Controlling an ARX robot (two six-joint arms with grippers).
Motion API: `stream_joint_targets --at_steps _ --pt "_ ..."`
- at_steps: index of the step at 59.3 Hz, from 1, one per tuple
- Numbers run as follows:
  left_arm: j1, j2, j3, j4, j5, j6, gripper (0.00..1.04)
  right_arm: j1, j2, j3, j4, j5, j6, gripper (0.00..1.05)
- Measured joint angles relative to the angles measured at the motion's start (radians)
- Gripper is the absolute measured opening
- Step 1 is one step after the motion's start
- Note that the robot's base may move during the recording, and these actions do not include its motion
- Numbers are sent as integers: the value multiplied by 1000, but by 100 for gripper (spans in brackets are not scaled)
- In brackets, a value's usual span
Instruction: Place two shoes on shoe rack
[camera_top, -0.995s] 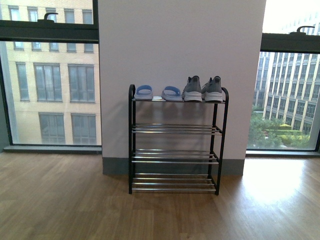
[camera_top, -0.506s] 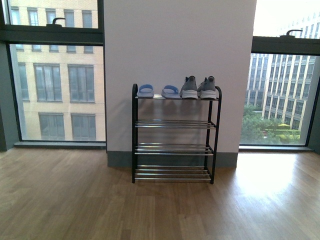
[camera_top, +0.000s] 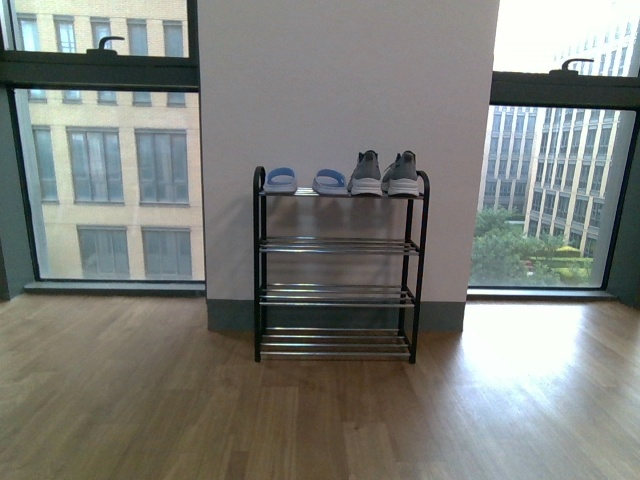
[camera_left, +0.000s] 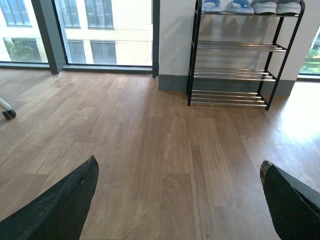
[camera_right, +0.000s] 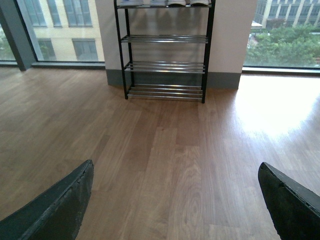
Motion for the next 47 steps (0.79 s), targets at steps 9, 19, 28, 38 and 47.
stream_joint_targets --at_steps 9,19,28,38,47 --pt "0 0 0 0 0 0 95 0 0 0 0 -1 0 95" --pt "0 0 0 0 0 0 95 0 0 0 0 0 0 95" --pt "0 0 0 0 0 0 95 0 0 0 0 0 0 95" --pt "0 0 0 0 0 0 95 0 0 0 0 0 0 95" --pt "0 0 0 0 0 0 95 0 0 0 0 0 0 95"
